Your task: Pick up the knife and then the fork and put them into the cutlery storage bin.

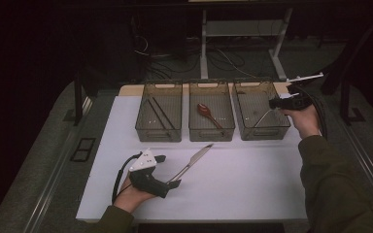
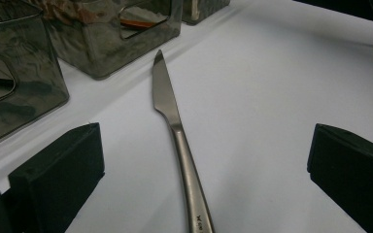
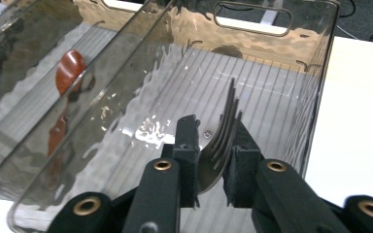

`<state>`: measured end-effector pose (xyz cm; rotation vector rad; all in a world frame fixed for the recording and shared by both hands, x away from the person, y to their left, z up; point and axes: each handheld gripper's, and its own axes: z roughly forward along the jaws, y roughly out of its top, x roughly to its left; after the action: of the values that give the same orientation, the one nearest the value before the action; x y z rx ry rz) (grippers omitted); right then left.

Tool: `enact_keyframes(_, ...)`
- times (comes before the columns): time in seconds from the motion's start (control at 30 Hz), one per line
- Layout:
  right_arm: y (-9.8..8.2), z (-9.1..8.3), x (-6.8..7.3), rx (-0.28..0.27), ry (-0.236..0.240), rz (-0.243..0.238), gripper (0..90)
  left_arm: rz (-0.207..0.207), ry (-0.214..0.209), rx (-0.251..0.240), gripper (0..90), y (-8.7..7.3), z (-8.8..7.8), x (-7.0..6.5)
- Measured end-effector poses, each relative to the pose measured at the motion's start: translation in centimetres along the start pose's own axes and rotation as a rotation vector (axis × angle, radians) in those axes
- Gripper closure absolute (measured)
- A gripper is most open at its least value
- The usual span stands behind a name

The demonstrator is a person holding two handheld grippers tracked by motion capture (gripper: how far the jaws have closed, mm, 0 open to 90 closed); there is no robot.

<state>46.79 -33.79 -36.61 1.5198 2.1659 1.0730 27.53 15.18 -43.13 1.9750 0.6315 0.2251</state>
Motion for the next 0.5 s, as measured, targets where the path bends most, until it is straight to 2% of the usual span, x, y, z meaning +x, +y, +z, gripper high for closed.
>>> enact_keyframes(0.07, -0.2, 0.1, -0.1, -0.004, -0.004, 0.006, 72.5, -0.002, 0.001, 0.000, 0.0, 0.0, 0.0, 0.0)
enact_keyframes(0.2, -0.6, -0.1, -0.6, -0.047, -0.056, 0.003, 51.8, 0.001, 0.002, -0.001, 0.0, 0.0, 0.0, 0.0)
enact_keyframes(0.3, -0.8, -0.6, -1.1, -0.064, -0.081, 0.036, 42.7, -0.002, 0.002, 0.002, 0.0, 0.0, 0.0, 0.0)
enact_keyframes(0.37, -0.9, -1.0, -1.4, -0.072, -0.092, 0.042, 40.0, 0.000, 0.002, 0.002, 0.0, 0.0, 0.0, 0.0)
enact_keyframes(0.5, -1.3, -2.0, -1.6, -0.120, -0.068, 0.053, 36.9, 0.002, 0.002, 0.004, 0.0, 0.0, 0.0, 0.0)
